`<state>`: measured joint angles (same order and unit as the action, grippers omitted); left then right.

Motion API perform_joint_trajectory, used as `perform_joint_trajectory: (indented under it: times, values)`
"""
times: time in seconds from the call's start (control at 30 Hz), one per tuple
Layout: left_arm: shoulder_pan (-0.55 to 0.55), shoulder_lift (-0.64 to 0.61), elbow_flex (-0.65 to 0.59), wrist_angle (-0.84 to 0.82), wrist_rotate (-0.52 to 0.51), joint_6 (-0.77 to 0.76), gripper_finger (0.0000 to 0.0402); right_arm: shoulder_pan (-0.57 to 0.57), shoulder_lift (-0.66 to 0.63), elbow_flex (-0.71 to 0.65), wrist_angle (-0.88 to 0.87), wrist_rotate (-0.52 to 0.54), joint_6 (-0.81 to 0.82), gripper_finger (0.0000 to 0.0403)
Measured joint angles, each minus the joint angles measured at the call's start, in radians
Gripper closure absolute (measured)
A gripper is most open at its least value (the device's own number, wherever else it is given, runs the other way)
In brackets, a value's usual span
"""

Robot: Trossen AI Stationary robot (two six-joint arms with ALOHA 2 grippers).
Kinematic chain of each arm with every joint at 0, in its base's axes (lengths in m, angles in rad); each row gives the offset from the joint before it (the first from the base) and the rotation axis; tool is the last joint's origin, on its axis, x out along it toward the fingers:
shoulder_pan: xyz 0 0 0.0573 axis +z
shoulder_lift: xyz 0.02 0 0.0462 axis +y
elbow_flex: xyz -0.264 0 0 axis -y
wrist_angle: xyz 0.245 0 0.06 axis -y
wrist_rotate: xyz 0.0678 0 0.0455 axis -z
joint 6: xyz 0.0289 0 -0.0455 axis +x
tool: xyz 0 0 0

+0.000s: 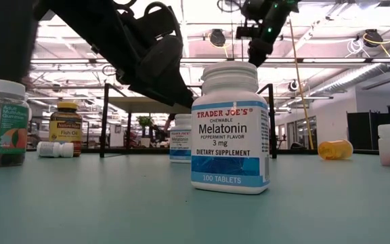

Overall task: Pick and place medicine bottles onto shelf by color
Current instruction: Put the center small white medicine bottle on the shelf

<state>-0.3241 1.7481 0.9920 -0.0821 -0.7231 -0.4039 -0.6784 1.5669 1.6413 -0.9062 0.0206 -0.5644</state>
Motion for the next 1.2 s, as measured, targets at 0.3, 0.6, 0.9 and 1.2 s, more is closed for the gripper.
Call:
perform_joint_trajectory:
  times: [0.3,0.6,0.9,1.2]
  values:
    - [0.004,0.0,0.0,-0.005,0.006,0.041,0.0053,0.091,-0.087,0.0,-0.02,-0.022,0.058,0.0138]
    - [0.054,0.0,0.0,-0.154,0.013,0.109,0.0053,0.264,-0.165,-0.103,-0.047,-0.024,0.26,0.0138]
    - [0.125,0.0,-0.001,-0.161,0.114,0.272,0.0053,0.439,-0.285,-0.444,0.168,-0.022,0.383,0.0138]
    - [0.282,0.0,-0.001,-0.107,0.341,0.5,0.0053,0.551,-0.398,-0.677,0.35,-0.023,0.489,0.0138]
